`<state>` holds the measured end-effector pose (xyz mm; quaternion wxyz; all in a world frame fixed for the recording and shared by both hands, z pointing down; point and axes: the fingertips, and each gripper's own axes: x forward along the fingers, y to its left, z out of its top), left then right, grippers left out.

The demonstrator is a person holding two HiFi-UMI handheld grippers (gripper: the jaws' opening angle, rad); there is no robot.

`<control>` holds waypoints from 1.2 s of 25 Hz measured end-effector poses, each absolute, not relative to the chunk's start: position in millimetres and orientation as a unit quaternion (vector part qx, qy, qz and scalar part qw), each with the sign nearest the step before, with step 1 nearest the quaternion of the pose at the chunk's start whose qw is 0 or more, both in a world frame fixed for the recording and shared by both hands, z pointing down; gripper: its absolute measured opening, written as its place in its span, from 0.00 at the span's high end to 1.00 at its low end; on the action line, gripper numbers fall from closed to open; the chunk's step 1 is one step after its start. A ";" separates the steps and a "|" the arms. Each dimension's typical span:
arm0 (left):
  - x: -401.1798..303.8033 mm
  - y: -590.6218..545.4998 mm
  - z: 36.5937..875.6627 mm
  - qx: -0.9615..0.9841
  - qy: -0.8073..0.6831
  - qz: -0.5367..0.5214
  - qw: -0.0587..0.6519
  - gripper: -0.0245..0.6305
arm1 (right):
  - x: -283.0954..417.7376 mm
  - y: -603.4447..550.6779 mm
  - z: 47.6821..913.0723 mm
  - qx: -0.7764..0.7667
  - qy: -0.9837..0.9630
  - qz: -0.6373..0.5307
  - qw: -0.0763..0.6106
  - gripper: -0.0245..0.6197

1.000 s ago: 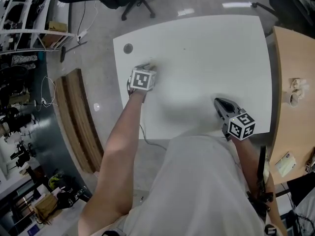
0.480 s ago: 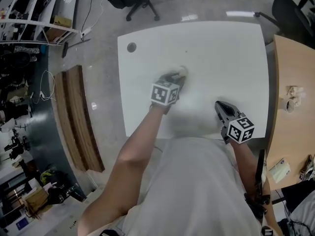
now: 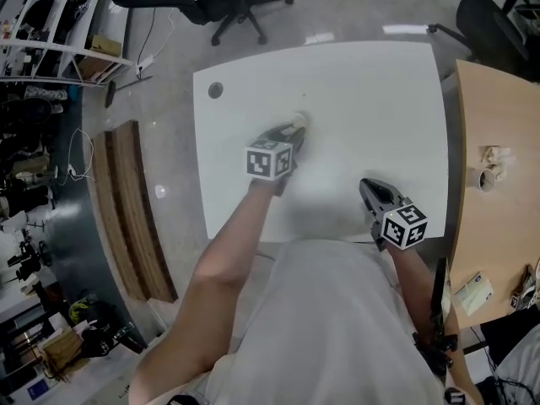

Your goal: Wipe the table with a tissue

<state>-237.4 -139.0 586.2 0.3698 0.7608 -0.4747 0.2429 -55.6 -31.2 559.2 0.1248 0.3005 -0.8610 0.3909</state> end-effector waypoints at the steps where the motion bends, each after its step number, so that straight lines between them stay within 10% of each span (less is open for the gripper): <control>1: -244.8 -144.9 587.7 0.753 -0.486 0.236 0.376 0.81 | -52.5 -31.6 559.1 0.302 -0.861 0.391 0.125 0.94; 14: -381.1 -146.2 624.5 0.655 -0.567 0.380 0.325 0.81 | -12.8 -38.0 569.3 0.324 -0.846 0.405 0.118 0.94; 30: -254.7 -131.7 630.8 0.728 -0.450 0.417 0.306 0.81 | -29.4 -37.4 573.7 0.303 -0.853 0.406 0.125 0.94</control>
